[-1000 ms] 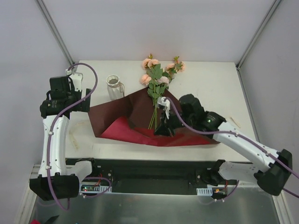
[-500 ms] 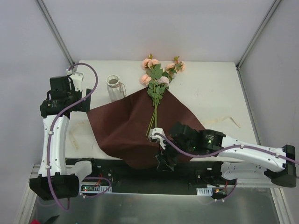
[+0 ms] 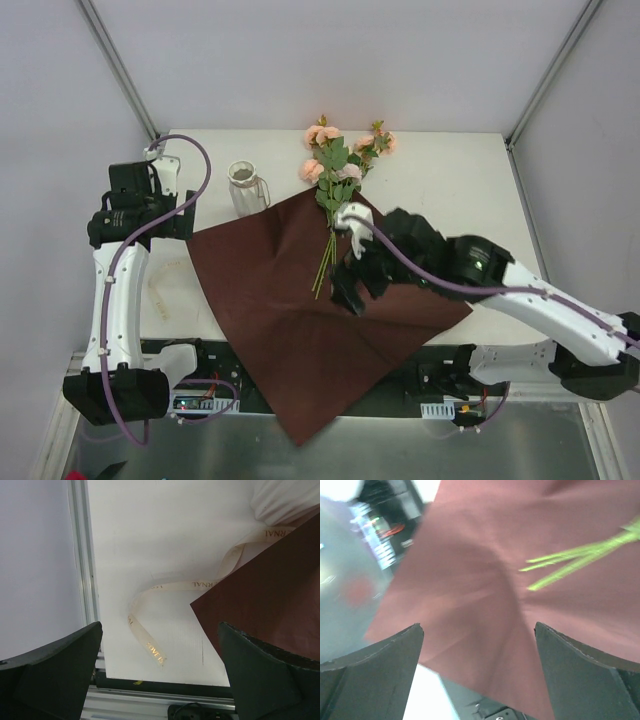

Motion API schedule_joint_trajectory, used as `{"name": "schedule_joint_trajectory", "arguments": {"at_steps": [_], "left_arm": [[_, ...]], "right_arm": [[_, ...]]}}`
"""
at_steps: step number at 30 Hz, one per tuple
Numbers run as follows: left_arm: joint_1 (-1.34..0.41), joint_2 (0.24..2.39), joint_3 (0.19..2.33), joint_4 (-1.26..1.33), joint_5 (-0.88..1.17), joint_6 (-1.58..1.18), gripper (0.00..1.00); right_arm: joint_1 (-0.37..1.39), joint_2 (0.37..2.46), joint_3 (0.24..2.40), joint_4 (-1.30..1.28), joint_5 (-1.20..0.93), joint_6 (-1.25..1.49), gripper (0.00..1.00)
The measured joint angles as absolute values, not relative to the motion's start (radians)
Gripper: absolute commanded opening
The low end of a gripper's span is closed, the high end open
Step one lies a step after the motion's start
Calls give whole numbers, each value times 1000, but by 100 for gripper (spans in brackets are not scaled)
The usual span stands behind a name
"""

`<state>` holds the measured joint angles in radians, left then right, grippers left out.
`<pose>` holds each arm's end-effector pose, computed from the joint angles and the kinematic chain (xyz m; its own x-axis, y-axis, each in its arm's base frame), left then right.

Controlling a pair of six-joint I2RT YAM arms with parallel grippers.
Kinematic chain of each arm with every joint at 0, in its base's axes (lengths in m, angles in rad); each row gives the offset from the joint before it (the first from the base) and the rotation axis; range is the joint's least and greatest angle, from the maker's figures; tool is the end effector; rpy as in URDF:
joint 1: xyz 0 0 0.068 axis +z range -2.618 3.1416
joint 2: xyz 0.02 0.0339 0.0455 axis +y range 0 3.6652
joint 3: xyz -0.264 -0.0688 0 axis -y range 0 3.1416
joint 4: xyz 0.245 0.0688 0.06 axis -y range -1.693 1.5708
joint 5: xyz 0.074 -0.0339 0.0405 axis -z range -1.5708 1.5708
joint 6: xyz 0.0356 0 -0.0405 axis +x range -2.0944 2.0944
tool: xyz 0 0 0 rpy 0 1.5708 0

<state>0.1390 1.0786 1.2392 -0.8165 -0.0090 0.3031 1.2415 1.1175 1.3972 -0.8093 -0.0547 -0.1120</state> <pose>0.2122 0.0300 0.3777 -0.6199 0.2146 -0.7547 0.0413 0.9695 0.2418 0.0686 0.2068 0.4208 -0.0550 -0.5062 -0.8607 -0.9724 0.2231 -0.0690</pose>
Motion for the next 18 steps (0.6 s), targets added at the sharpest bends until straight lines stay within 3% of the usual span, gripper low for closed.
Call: {"name": "schedule_joint_trajectory", "arguments": {"at_steps": [5, 6, 10, 18], "left_arm": [[139, 1087, 1239, -816, 1, 302, 99], [139, 1087, 1240, -815, 2, 301, 99], [139, 1090, 1239, -816, 21, 295, 99], [139, 1100, 1219, -810, 44, 274, 99]], "right_arm": [[957, 1374, 1524, -847, 109, -81, 99], [920, 1431, 1541, -842, 131, -78, 95], [805, 1702, 1656, -810, 199, -89, 64], [712, 2119, 1945, -720, 221, -85, 54]]}}
